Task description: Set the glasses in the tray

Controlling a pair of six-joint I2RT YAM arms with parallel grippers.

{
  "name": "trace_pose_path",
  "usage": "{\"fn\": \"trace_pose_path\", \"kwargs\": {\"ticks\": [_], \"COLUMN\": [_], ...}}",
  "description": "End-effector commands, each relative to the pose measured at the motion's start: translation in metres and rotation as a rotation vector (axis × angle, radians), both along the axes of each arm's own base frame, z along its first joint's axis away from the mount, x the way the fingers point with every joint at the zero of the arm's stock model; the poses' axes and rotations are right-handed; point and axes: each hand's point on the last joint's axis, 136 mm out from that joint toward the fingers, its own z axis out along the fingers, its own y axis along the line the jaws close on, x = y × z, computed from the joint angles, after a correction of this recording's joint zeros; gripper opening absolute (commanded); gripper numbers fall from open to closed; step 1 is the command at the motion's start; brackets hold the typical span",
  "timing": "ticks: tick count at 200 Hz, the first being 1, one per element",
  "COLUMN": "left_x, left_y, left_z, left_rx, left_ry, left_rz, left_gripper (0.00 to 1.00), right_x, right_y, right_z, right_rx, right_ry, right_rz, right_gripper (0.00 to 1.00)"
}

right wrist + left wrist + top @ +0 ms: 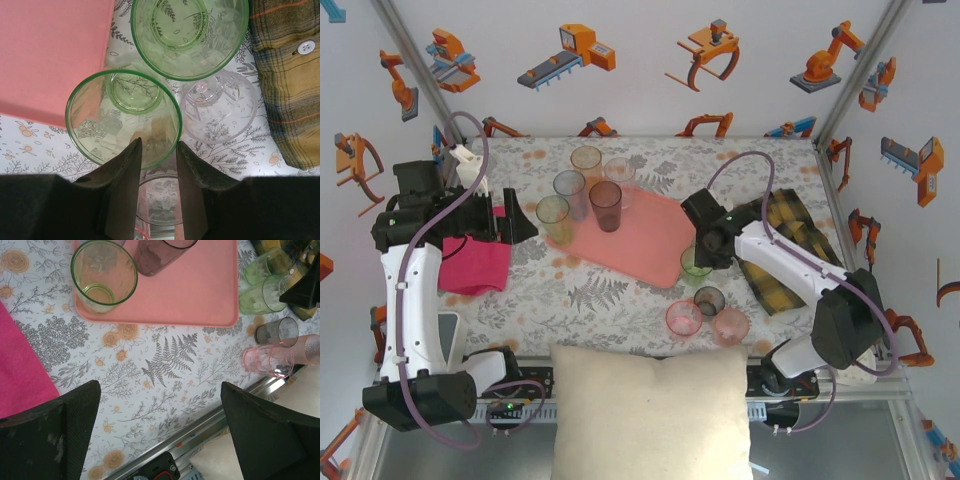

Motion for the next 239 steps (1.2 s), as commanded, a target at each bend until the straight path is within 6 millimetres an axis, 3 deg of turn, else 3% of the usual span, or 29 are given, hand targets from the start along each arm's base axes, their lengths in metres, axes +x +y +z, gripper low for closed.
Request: {"fn": "trace_pose_path", "kwargs": {"ticks": [1,160,239], "left_x": [-0.002,-0.002,-0.002], "left_y": [-0.004,-0.004,-0.003], "left_z": [0.005,0.004,0.005], "left_rx": [-0.020,-0.018,-0.017], "left_ry": [-0.018,-0.018,-0.021], "left_rz": [-0.008,-0.006,-0.004], "left_gripper": [0.97,0.97,0.97], "right_x": [-0.003,-0.006,-0.006], "right_y": [-0.006,-0.006,-0.009], "right_z": [0.001,-0.018,-0.024], "right_rx": [0.003,-0.002,-0.013], "right_ry": [-0.003,0.039,0.051], "right_rz": [-0.036,-0.055,-0.061], "right_gripper": [0.35,0.33,0.27]}}
